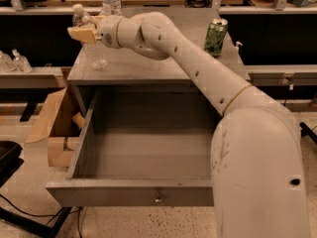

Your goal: Place water bottle into top drawer

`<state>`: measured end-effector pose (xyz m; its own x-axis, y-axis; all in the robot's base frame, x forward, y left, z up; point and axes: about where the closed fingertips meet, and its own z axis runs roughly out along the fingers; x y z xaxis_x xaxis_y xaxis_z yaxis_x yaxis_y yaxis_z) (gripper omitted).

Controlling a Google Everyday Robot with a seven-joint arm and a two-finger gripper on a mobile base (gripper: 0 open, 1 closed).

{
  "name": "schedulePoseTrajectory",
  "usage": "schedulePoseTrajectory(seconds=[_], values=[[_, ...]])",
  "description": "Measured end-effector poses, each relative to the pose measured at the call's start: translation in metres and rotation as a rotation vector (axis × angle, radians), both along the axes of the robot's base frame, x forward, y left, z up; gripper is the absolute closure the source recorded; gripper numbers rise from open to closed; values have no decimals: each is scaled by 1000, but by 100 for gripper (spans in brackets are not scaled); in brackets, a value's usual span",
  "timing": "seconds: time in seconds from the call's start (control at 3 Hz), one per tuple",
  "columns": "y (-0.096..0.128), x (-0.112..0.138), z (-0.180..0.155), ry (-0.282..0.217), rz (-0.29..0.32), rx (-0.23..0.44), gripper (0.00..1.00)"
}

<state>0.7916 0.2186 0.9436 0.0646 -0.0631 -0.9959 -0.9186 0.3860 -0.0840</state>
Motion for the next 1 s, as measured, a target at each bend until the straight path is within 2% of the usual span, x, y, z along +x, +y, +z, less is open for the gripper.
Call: schedulePoseTrajectory(seconds=[0.33,0.67,1.0], values=[[3,-1,0,0,4,0,86],[6,-2,0,1,8,0,100],[2,-15,14,-9,34,-17,100]])
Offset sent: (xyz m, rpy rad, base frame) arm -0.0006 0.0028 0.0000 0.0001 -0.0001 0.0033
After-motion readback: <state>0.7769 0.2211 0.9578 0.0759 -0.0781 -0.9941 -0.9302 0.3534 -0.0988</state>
